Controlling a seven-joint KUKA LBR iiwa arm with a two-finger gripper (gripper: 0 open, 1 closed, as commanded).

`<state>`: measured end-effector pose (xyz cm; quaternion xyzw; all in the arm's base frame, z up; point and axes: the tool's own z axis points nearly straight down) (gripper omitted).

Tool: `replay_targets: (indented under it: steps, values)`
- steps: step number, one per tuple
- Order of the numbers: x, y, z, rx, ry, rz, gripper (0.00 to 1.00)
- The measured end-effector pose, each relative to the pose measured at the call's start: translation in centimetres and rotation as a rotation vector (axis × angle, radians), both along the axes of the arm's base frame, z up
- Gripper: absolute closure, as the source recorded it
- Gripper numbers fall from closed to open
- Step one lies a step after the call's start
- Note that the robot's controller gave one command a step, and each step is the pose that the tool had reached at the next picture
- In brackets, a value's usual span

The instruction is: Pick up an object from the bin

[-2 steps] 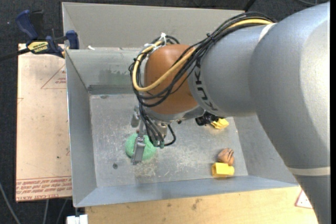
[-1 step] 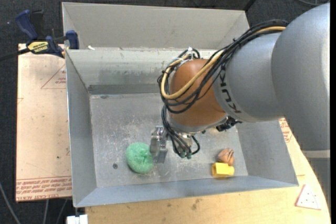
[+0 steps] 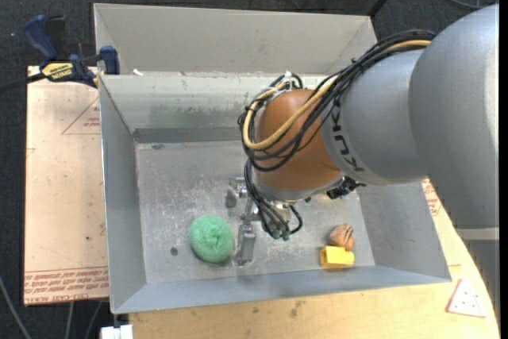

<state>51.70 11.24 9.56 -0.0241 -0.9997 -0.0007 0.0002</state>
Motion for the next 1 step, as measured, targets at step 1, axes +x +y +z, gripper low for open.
replay_targets:
  steps: [1]
  values:
    - [0.0,0.0,0.0,0.0,0.0,0.0,1.0]
